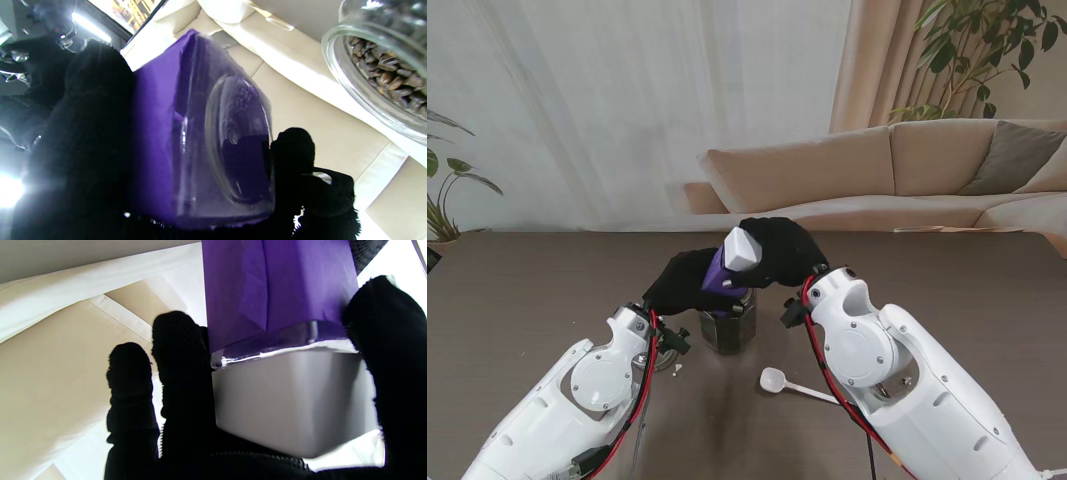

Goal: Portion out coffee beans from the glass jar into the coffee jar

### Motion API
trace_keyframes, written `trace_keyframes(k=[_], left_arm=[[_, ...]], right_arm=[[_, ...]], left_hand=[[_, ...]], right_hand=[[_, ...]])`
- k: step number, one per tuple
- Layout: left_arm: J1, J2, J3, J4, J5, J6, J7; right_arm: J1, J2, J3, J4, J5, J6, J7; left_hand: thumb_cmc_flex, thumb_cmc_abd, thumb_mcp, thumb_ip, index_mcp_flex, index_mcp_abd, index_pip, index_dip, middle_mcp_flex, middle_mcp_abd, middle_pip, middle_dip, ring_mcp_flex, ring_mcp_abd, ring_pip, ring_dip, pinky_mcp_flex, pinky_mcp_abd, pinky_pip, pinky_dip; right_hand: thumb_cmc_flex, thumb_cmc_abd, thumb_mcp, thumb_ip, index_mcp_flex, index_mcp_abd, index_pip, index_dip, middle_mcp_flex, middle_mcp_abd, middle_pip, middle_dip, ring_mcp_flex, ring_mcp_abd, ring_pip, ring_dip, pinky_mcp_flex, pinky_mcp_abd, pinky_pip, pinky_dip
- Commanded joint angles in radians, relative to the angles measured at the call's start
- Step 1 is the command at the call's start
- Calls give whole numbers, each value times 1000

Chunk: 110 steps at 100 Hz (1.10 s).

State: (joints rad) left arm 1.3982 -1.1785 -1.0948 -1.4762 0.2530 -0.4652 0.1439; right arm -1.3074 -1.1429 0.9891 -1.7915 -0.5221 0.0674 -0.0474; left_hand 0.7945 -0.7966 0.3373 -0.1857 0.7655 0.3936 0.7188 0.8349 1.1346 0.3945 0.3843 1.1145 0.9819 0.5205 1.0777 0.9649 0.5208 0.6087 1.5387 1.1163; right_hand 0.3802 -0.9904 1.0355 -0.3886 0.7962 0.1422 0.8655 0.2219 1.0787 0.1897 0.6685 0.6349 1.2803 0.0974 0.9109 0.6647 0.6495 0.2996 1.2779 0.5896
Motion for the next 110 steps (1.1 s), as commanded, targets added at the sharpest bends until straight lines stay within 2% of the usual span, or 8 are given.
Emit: trace_keyframes(k=[1,14,15,22,29,63,89,110], left_arm=[[-11,3,-1,-13,20,3,-9],[-18,-2,7,-10,3,-4,-3],[-19,-3,8,-9,-1,-5,-3],[-24,-6,13,-7,-17,-8,-2],[-31,-5,18,-3,-28,-13,-11],[-59,-8,44,0,-80,2,-39],[-53,-12,43,-17,-129,33,-50],[-48,-10,37,-25,-137,30,-57]], right_arm=[[-7,-7,-17,6,-7,-14,5],[-10,-12,-24,14,-8,-24,-20],[-11,-13,-24,15,-8,-25,-22],[-13,-13,-26,18,-6,-28,-26],[-14,-15,-29,24,-3,-33,-31],[-21,-20,-38,41,3,-57,-57],[-26,-20,-37,40,9,-63,-55],[-28,-16,-35,35,11,-54,-36]], left_hand=[[176,223,338,83,-43,-171,7,-8,44,-113,38,50,-33,-73,30,-6,-47,-166,-33,-26],[203,262,201,68,-70,-215,-11,-16,17,-125,26,-4,-11,-90,32,-21,-25,-167,-17,-41],[220,318,93,85,-69,-222,-8,-16,18,-124,27,-73,-7,-88,34,-23,-22,-166,-13,-43],[260,323,119,83,-56,-252,-1,-23,34,-124,45,-24,19,-83,42,-29,0,-160,1,-45],[206,301,101,71,-53,-257,-2,-29,18,-123,56,-151,12,-85,35,-33,-4,-160,1,-51],[156,368,51,83,34,-152,144,16,23,-78,87,-145,18,-55,37,-31,2,-128,7,-33],[193,369,293,84,90,-97,137,5,48,-23,78,-122,10,11,14,-17,-23,-70,-27,16],[195,344,385,70,88,-46,167,76,11,7,42,-105,-180,56,-119,7,-282,-125,-210,-29]], right_hand=[[255,104,220,86,180,-250,254,31,157,-138,100,105,31,-31,40,24,215,-26,49,-9],[265,101,240,89,180,-261,272,44,160,-135,109,140,32,-42,84,38,233,-30,52,3],[265,102,240,88,180,-261,273,44,160,-135,109,142,32,-42,85,38,234,-31,52,4],[266,101,245,89,179,-263,280,45,161,-135,111,150,32,-41,92,39,237,-34,51,7],[269,98,250,89,178,-266,287,44,160,-134,113,156,33,-42,98,41,240,-35,49,9],[269,91,260,86,177,-276,309,25,162,-137,111,173,30,-42,109,45,239,-39,39,21],[267,99,259,86,174,-274,312,22,157,-137,109,177,29,-39,101,43,229,-39,28,23],[260,125,235,92,151,-269,303,20,124,-142,95,168,25,-18,18,13,174,-19,-3,27]])
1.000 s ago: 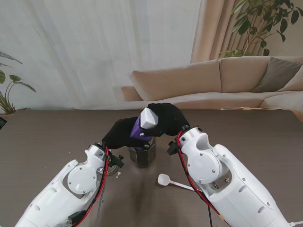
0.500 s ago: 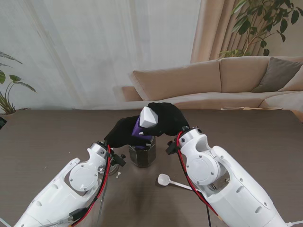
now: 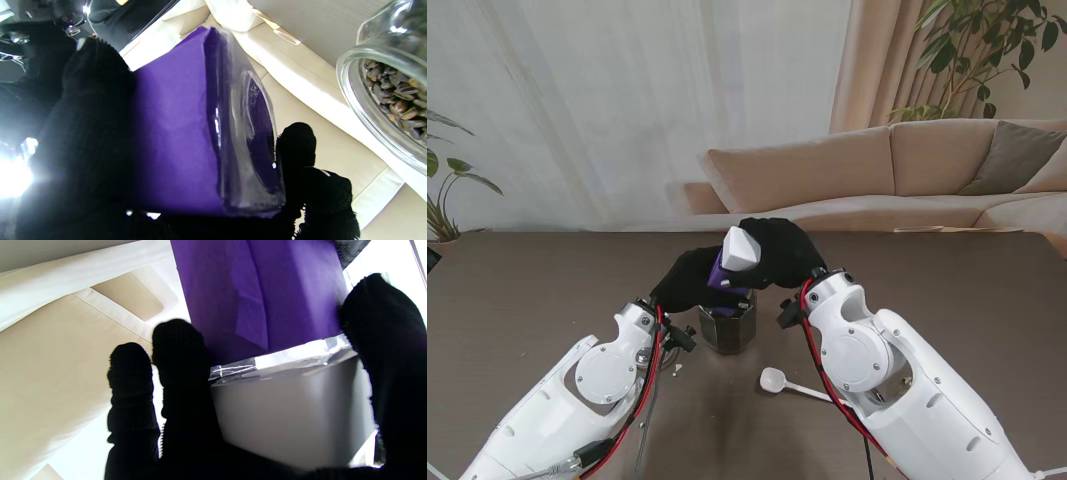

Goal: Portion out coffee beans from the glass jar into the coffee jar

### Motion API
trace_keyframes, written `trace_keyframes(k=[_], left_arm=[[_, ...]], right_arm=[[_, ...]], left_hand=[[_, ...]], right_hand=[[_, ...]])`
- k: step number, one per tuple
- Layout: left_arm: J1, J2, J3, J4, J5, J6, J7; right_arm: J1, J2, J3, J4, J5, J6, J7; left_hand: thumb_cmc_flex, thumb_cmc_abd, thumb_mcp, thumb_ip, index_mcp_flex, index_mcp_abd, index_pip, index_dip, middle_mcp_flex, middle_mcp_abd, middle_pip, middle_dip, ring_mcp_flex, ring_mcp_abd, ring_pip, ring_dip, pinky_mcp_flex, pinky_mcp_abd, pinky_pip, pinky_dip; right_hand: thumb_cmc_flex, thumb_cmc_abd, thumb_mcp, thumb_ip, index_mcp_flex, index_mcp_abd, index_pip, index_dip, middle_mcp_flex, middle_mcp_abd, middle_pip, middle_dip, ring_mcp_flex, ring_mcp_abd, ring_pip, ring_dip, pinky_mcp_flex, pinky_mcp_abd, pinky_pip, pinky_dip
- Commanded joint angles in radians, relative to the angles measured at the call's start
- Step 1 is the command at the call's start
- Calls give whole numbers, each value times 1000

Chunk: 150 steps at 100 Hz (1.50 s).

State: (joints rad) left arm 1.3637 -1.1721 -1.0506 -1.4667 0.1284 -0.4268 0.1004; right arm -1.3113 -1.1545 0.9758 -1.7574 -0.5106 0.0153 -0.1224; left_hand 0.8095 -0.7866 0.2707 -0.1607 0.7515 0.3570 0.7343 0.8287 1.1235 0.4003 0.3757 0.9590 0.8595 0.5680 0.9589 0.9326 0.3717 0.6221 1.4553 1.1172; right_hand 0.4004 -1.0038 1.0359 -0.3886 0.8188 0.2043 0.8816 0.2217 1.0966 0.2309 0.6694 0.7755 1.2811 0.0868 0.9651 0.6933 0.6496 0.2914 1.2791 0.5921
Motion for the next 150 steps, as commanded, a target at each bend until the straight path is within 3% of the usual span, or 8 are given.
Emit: trace_keyframes(k=[1,15,38,55,64,98,130,150], left_arm=[[-13,-16,-7,-35,-12,-9,-14],[-9,-17,-11,-35,1,-15,-3],[-6,-17,-13,-38,13,-22,7],[-3,-10,-15,-41,-5,-33,-24],[2,-7,-20,-40,3,-34,-29],[22,-1,-43,-29,59,-44,-17],[45,7,-69,-33,96,-40,-19],[58,14,-80,-42,115,-39,-30]], right_arm=[[-24,-4,-22,0,0,0,40],[-24,-3,-21,-3,-7,12,44],[-21,-2,-17,-4,-14,15,46],[-19,4,-10,-8,-17,22,66],[-20,8,-1,-14,-21,28,83],[-20,26,46,-42,20,11,167],[-17,56,97,-81,56,-36,301],[-6,61,97,-82,-3,-39,305]], left_hand=[[181,334,454,45,103,-7,153,84,21,2,50,51,-64,9,-4,40,-140,-142,-131,-32],[185,321,481,43,108,24,169,99,-2,10,3,150,-170,-8,-105,48,-245,-224,-259,-140],[183,295,516,49,132,59,166,71,-62,-11,-89,184,-237,-58,-238,-43,-246,-300,-368,-218],[194,287,530,53,133,84,182,75,-47,-2,-73,220,-219,-55,-199,-34,-221,-322,-336,-210],[199,290,527,53,131,89,185,78,-46,3,-69,231,-217,-57,-189,-29,-220,-332,-332,-209],[209,302,501,50,129,78,167,65,-53,3,-77,231,-225,-63,-189,-27,-226,-348,-329,-208],[215,303,492,50,134,79,158,57,-53,4,-77,227,-227,-60,-189,-28,-228,-350,-326,-209],[215,304,492,50,135,75,158,56,-52,3,-76,227,-225,-59,-187,-27,-228,-347,-323,-208]], right_hand=[[239,140,232,92,126,-330,284,19,99,-183,91,26,24,-5,-51,-20,164,-9,-9,24],[210,143,199,84,74,-312,229,14,30,-182,34,-17,-41,16,-160,-41,68,12,-57,15],[179,140,173,71,36,-295,188,17,-20,-173,18,-46,-74,25,-204,-49,29,8,-64,11],[117,174,147,82,-27,-269,46,52,-115,-163,8,-147,-152,49,-287,-76,-46,13,-109,-8],[32,218,141,223,-91,-244,-156,191,-226,-145,-31,-205,-255,83,-385,-124,-132,28,-176,-26],[-150,255,-41,223,-484,-169,-290,118,-630,-119,-108,-344,-601,161,-669,-304,-372,66,-454,-75],[-243,252,-50,201,-528,-175,-339,78,-692,-124,-137,-374,-641,158,-709,-320,-391,67,-536,-40],[-196,280,-75,207,-468,-170,-318,93,-645,-112,-105,-359,-592,153,-675,-302,-348,57,-521,-12]])
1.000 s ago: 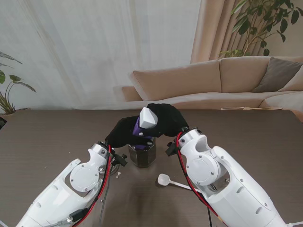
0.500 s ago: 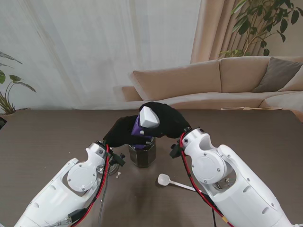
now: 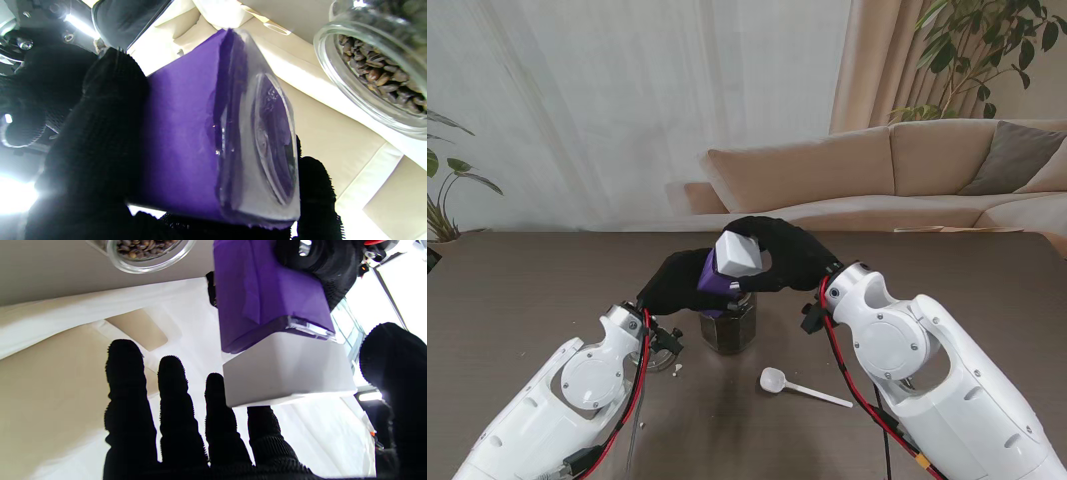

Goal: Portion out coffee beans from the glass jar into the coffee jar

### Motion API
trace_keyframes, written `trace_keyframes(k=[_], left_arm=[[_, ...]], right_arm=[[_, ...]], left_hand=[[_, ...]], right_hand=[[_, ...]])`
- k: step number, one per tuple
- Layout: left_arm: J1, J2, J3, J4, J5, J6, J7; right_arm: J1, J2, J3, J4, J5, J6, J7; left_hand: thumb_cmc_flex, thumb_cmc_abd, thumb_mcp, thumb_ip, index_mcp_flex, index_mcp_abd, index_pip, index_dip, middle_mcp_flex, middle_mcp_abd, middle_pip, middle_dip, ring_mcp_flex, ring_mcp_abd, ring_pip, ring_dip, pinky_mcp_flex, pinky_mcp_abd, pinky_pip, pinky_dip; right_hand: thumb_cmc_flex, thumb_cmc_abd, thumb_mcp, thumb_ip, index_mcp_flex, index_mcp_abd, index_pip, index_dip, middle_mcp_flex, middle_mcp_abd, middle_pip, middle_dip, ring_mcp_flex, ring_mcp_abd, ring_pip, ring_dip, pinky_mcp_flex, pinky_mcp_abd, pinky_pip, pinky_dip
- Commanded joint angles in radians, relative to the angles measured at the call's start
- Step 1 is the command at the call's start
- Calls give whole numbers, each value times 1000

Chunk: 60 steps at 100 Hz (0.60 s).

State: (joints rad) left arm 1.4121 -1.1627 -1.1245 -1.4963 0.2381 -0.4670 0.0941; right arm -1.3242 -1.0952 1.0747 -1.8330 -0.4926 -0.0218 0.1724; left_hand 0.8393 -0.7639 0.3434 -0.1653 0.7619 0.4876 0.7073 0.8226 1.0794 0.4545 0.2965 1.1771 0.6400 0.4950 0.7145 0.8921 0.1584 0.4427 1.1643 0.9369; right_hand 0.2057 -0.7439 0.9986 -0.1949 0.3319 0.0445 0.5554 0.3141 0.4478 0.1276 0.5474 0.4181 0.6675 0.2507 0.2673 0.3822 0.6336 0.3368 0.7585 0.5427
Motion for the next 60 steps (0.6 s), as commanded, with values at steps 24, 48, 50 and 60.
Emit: trace_keyframes(k=[24,48,50,60], left_arm=[[26,15,-20,-34,19,-1,-50],[48,23,-38,-50,31,6,-68],[50,23,-40,-51,32,6,-68],[58,24,-45,-55,33,7,-70]], right_arm=[[27,3,-20,9,-96,-24,-8],[36,4,-28,21,-140,-75,-26],[37,6,-28,21,-142,-79,-22],[42,11,-26,18,-163,-96,-6]], left_hand=[[182,280,419,55,125,-58,186,62,-7,-52,6,11,-4,10,62,15,-13,-168,-28,-27],[181,280,420,55,125,-59,187,60,-8,-55,7,11,-6,12,62,15,-15,-167,-27,-27],[181,280,420,55,124,-59,186,59,-8,-55,7,11,-6,12,62,15,-15,-167,-27,-27],[181,281,420,55,124,-58,186,58,-8,-53,6,10,-6,12,62,15,-16,-165,-27,-28]], right_hand=[[86,17,44,15,297,-51,170,104,227,-25,179,139,169,-56,220,100,-247,-9,123,49],[299,-49,209,-68,407,-198,244,14,385,-95,179,204,270,-112,273,118,-213,-27,215,-25],[310,-57,229,-52,400,-215,231,12,381,-97,174,204,271,-112,272,119,-212,-29,217,-27],[368,-102,288,55,323,-296,127,79,343,-119,144,195,261,-121,258,122,-216,-42,219,-38]])
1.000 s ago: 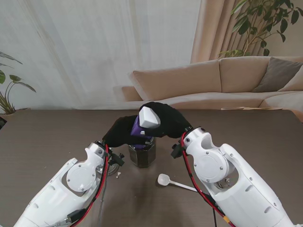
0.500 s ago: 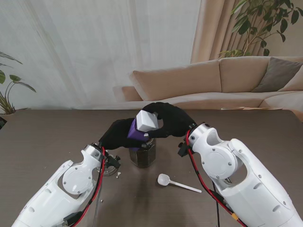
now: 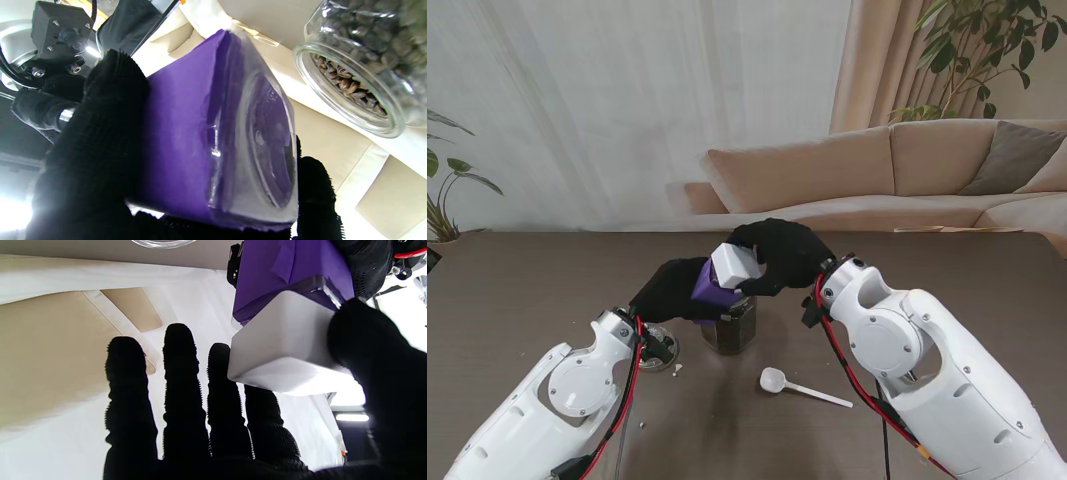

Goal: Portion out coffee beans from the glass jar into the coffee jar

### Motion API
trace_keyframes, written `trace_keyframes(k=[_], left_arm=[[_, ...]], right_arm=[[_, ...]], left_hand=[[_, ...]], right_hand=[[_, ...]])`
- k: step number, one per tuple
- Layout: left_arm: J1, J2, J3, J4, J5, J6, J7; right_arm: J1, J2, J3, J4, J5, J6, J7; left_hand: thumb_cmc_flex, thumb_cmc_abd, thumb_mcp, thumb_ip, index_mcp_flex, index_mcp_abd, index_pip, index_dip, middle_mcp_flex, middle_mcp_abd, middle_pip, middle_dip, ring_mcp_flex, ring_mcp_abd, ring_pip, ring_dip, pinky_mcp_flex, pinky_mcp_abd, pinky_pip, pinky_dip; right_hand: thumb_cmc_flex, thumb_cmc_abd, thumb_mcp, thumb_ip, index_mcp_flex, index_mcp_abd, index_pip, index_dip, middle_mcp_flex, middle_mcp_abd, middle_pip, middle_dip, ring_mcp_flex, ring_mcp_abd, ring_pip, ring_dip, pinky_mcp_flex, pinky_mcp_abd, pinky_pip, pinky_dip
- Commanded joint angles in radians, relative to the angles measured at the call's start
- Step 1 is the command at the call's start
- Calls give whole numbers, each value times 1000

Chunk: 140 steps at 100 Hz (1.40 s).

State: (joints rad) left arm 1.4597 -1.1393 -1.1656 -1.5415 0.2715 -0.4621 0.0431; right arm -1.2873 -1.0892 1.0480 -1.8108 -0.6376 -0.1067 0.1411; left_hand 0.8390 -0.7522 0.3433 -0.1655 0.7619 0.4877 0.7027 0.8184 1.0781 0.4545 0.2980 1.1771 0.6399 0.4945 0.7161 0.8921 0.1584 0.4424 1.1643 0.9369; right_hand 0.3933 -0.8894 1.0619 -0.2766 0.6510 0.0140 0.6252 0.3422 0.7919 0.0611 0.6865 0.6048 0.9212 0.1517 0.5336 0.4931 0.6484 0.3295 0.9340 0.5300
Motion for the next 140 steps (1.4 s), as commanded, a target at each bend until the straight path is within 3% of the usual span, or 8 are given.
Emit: trace_keyframes(k=[1,18,37,53,64,83,110,140], left_arm=[[11,1,-5,-10,-1,2,-19],[16,2,-11,-15,4,-1,-20],[21,2,-12,-13,6,3,-16],[25,1,-14,-15,9,7,-13],[26,2,-15,-16,11,5,-14],[27,3,-18,-15,15,-1,-14],[25,4,-19,-15,14,-7,-17],[28,3,-20,-19,13,-9,-15]], right_arm=[[5,5,0,-4,-21,-12,26],[9,11,4,-10,-41,-29,44],[7,22,31,-28,0,-39,110],[-7,20,57,-50,13,-7,107],[-12,14,58,-64,-24,60,85],[-11,22,52,-84,-150,119,106],[-11,28,21,-90,-167,127,142],[-13,25,-4,-82,-214,92,97]], left_hand=[[181,269,420,55,124,-58,190,62,-7,-54,4,10,-6,13,60,15,-16,-165,-27,-28],[179,269,419,55,124,-60,191,61,-6,-55,5,10,-5,12,61,15,-15,-164,-27,-28],[179,268,420,55,125,-58,192,59,-6,-52,5,9,-6,13,62,16,-15,-164,-26,-27],[179,268,421,55,125,-58,192,56,-5,-52,6,9,-6,15,62,16,-17,-163,-26,-27],[178,268,421,55,125,-59,193,56,-4,-53,6,9,-5,14,62,16,-17,-163,-26,-27],[178,267,423,55,126,-58,194,56,-4,-53,7,9,-4,14,63,17,-15,-162,-24,-26],[177,267,423,55,126,-58,195,55,-3,-53,7,9,-4,15,64,17,-15,-161,-23,-26],[177,267,422,55,125,-59,196,56,-4,-53,7,9,-4,15,65,17,-15,-159,-21,-26]], right_hand=[[187,34,228,137,-10,-274,49,51,-6,-56,1,6,7,-24,-9,11,-230,-38,44,-25],[171,-89,200,116,-225,-283,-47,17,-112,-77,-34,-19,-35,-34,-34,4,-247,-60,34,-29],[-257,-106,179,37,-486,-82,-79,-61,-383,-21,8,-44,-209,-8,-45,-5,-338,-70,-13,-4],[-403,226,-10,46,-464,-31,-86,-50,-420,9,22,-61,-249,9,-27,-14,-346,-62,-29,36],[-391,588,-532,87,-277,-31,-30,20,-315,34,91,14,-190,28,75,41,-315,-47,6,69],[-511,653,-494,133,77,-64,41,85,-136,12,210,202,-92,18,273,142,-255,-49,102,90],[-505,641,-484,142,177,-54,-5,91,-115,7,209,240,-70,12,303,158,-244,-55,125,87],[-185,452,-284,189,157,-46,-39,82,-25,-32,281,332,48,-54,439,207,-153,-67,235,89]])
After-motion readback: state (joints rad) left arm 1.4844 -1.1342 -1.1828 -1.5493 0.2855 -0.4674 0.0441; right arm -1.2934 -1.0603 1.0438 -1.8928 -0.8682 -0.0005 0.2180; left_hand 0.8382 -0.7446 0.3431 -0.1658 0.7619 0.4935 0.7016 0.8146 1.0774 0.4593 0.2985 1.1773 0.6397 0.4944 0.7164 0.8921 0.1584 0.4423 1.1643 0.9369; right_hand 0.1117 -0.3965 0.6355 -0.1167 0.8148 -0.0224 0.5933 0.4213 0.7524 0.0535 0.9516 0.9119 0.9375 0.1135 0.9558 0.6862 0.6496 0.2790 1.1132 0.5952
